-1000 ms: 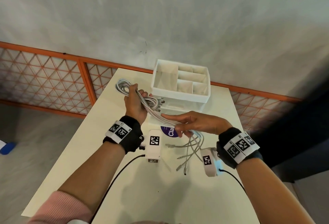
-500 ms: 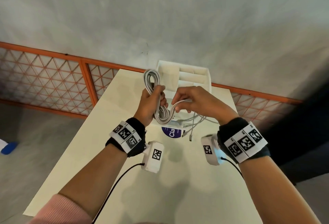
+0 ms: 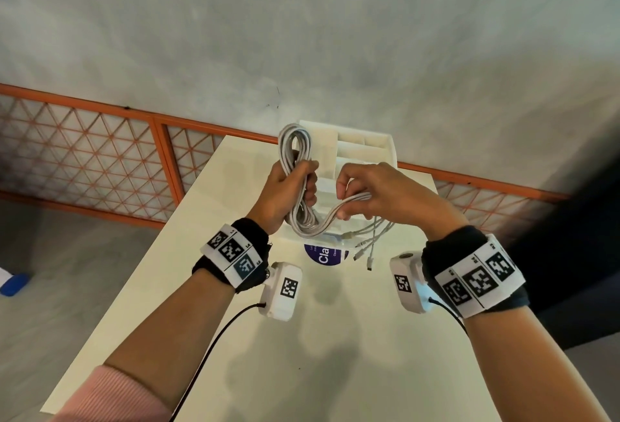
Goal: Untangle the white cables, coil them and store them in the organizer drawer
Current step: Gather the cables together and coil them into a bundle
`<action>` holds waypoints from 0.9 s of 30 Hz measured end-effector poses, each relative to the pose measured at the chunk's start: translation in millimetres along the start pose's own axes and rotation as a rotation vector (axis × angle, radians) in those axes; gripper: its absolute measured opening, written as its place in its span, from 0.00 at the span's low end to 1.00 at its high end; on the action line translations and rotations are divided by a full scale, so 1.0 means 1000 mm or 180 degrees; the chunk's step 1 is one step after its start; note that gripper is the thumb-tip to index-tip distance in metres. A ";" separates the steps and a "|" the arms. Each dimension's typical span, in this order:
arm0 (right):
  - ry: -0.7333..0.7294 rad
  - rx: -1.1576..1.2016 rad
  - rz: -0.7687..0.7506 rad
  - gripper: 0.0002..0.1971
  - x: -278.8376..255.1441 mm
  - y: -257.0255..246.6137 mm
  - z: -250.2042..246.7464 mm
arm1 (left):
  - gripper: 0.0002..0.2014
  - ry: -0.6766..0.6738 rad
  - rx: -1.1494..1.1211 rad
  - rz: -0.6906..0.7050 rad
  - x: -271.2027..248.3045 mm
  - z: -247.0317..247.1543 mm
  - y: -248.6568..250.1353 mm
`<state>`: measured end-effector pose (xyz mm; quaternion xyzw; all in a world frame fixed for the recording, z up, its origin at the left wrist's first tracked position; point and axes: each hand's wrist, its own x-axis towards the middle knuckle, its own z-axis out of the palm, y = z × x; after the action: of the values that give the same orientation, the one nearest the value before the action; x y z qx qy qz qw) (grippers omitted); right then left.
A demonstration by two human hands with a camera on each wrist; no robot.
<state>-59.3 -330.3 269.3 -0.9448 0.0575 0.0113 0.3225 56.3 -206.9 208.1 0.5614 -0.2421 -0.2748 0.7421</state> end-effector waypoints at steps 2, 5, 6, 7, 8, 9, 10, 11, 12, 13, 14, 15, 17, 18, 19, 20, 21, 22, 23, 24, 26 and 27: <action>-0.0054 0.0021 -0.0027 0.06 0.000 -0.002 -0.001 | 0.16 -0.0026 0.0034 0.0007 0.000 0.000 0.000; 0.0063 -0.0002 -0.0049 0.08 0.003 -0.003 0.002 | 0.14 -0.0204 0.0254 -0.0012 -0.002 0.004 -0.002; 0.0158 -0.0040 -0.0075 0.11 0.003 -0.003 0.003 | 0.14 -0.0265 0.0341 -0.0035 -0.003 0.004 -0.001; 0.0264 -0.0105 -0.0100 0.15 0.003 -0.002 0.004 | 0.14 -0.0325 0.0398 -0.0082 -0.003 0.005 -0.001; 0.0367 -0.0186 -0.0126 0.19 0.003 -0.002 0.004 | 0.14 -0.0384 0.0396 -0.0168 -0.004 0.005 0.000; 0.0444 -0.0278 -0.0163 0.23 0.002 -0.002 0.004 | 0.14 -0.0458 0.0331 -0.0293 -0.006 0.005 0.000; 0.0490 -0.0380 -0.0207 0.26 0.003 -0.003 0.005 | 0.14 -0.0562 0.0244 -0.0424 -0.008 0.006 0.000; 0.0526 -0.0501 -0.0242 0.28 0.003 -0.005 0.006 | 0.13 -0.0696 0.0165 -0.0540 -0.011 0.007 0.000; 0.0567 -0.0628 -0.0267 0.31 0.004 -0.006 0.007 | 0.13 -0.0840 0.0131 -0.0629 -0.013 0.009 0.000; 0.0619 -0.0732 -0.0290 0.33 0.005 -0.007 0.007 | 0.15 -0.0963 0.0142 -0.0695 -0.015 0.010 0.000; 0.0685 -0.0803 -0.0308 0.35 0.005 -0.007 0.007 | 0.17 -0.1053 0.0187 -0.0741 -0.016 0.011 -0.001; 0.0757 -0.0867 -0.0324 0.37 0.004 -0.007 0.007 | 0.19 -0.1101 0.0256 -0.0766 -0.018 0.011 -0.002; 0.0877 -0.1015 -0.0354 0.39 0.002 -0.006 0.007 | 0.22 -0.1115 0.0448 -0.0726 -0.019 0.011 -0.004; 0.0910 -0.1039 -0.0367 0.39 0.001 -0.004 0.009 | 0.23 -0.1105 0.0545 -0.0687 -0.019 0.010 -0.005; 0.0924 -0.0991 -0.0372 0.38 0.001 -0.003 0.010 | 0.23 -0.1099 0.0607 -0.0652 -0.019 0.009 -0.006; 0.0922 -0.0875 -0.0369 0.38 0.001 0.000 0.012 | 0.22 -0.1108 0.0628 -0.0612 -0.019 0.009 -0.007; 0.0898 -0.0713 -0.0355 0.37 0.002 0.003 0.013 | 0.21 -0.1134 0.0618 -0.0565 -0.019 0.009 -0.007; 0.0853 -0.0512 -0.0327 0.36 0.002 0.006 0.013 | 0.20 -0.1174 0.0606 -0.0520 -0.018 0.008 -0.007; 0.0787 -0.0301 -0.0275 0.34 0.002 0.010 0.012 | 0.18 -0.1211 0.0595 -0.0490 -0.018 0.006 -0.007; 0.0702 -0.0131 -0.0203 0.32 0.002 0.014 0.009 | 0.17 -0.1242 0.0589 -0.0480 -0.018 0.004 -0.007; 0.0496 -0.0093 -0.0046 0.27 0.001 0.023 0.004 | 0.14 -0.1306 0.0497 -0.0525 -0.018 -0.001 -0.008; 0.0397 -0.0169 0.0018 0.22 0.000 0.027 0.003 | 0.13 -0.1344 0.0422 -0.0573 -0.018 -0.004 -0.009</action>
<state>-62.0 -349.9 250.9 -0.9517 0.0799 -0.0452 0.2931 44.4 -194.2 197.5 0.5582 -0.3584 -0.4347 0.6090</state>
